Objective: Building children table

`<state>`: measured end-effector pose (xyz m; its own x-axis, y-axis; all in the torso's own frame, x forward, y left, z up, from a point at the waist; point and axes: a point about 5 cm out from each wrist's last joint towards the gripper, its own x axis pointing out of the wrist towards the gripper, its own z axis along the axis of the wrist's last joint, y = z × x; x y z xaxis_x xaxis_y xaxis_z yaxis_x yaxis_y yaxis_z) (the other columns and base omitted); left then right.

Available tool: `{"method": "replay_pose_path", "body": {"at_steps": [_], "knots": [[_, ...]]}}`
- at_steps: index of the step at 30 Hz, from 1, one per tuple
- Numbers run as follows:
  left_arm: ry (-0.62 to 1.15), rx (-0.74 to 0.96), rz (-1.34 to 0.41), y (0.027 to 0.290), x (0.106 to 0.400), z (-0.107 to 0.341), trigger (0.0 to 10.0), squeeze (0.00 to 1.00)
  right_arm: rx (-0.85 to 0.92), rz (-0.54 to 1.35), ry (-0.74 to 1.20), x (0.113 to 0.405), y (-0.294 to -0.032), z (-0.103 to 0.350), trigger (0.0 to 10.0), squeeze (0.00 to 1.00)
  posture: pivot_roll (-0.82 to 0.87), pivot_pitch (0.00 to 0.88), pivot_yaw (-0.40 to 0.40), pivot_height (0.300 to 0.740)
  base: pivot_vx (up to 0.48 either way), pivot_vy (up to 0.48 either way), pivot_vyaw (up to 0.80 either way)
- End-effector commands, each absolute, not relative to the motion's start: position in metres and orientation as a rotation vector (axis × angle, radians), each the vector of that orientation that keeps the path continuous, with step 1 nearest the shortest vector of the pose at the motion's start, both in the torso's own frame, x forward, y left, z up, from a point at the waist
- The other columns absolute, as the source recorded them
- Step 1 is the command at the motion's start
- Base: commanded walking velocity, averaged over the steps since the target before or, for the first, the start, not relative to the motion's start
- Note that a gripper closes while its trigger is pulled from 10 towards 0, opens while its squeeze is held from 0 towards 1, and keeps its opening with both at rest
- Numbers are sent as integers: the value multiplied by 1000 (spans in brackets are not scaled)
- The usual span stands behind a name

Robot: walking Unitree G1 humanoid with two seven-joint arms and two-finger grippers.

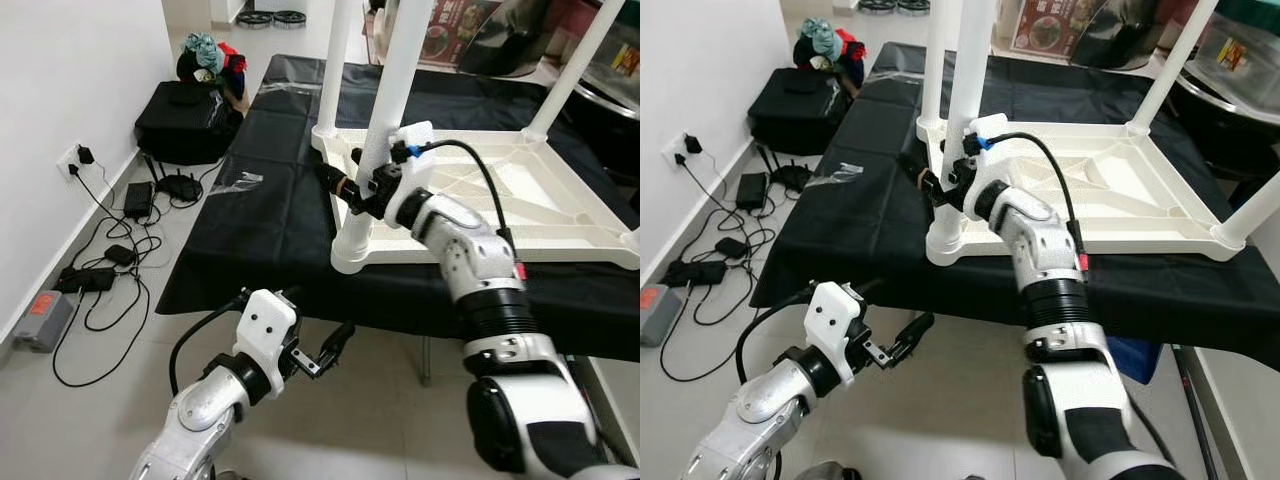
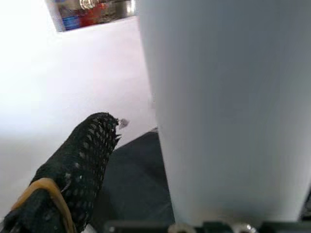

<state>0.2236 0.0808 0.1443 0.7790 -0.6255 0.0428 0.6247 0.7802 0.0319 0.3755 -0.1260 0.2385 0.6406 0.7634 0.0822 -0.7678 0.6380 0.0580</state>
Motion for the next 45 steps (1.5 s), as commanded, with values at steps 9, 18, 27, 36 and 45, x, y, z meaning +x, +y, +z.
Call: {"method": "replay_pose_path", "body": {"at_steps": [9,18,27,36,45], "knots": [[3,-52,-851,60,201,140,10000,0,10,1251,-3,370,-114,240,0,0,176,76,-104,740,0,0,0],[6,-60,-797,64,204,137,10000,0,6,1246,-20,373,-116,243,0,0,176,77,-104,740,0,0,0],[74,-12,-683,77,211,127,10000,0,27,806,-93,396,-141,247,0,0,170,77,-101,740,0,0,0],[140,124,-524,95,220,114,10000,0,79,158,-57,407,-175,232,0,0,164,77,-95,740,0,0,0],[140,127,-530,93,221,113,10000,0,72,-374,-50,392,-188,225,0,0,162,74,-95,740,0,0,0]]}}
